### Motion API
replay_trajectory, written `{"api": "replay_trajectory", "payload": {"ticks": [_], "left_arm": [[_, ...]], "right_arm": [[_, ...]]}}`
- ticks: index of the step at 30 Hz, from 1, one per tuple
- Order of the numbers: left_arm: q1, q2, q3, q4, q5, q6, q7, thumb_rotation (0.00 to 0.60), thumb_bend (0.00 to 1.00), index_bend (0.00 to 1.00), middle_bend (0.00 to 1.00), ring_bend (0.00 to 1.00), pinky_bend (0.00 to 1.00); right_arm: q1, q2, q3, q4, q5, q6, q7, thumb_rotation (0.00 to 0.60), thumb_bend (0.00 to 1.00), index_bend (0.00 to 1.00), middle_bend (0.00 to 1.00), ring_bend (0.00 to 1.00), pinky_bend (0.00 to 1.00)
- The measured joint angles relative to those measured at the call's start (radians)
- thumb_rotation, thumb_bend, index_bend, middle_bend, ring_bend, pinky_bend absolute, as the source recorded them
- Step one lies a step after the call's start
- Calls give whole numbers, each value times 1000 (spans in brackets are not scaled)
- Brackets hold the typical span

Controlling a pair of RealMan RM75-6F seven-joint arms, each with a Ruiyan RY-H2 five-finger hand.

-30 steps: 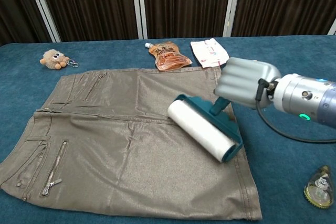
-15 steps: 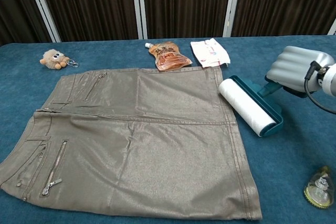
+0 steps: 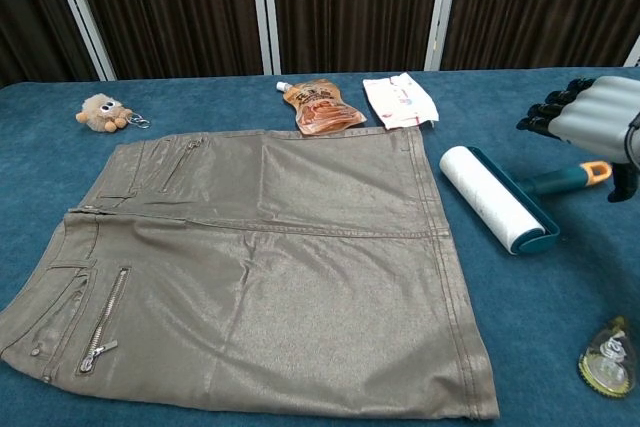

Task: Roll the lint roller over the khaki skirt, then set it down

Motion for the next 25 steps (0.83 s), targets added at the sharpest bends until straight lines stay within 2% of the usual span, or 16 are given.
{"api": "replay_trajectory", "payload": {"ticks": [5,12,18,25], "left_arm": [[9,12,5,-3,23,21,-24,600,38,0,0,0,0],[22,20,8,9,42,51,-61,600,37,0,0,0,0],[28,24,8,21,44,60,-86,600,39,0,0,0,0],[33,25,12,31,58,70,-101,600,39,0,0,0,0]], "right_arm": [[-47,111,11,-153,-34,85,70,600,0,0,0,0,0],[-149,253,0,-320,-188,210,287,600,0,0,0,0,0],[-259,316,-36,-382,-321,325,486,600,0,0,0,0,0],[-409,328,-84,-378,-460,460,709,600,0,0,0,0,0]]}}
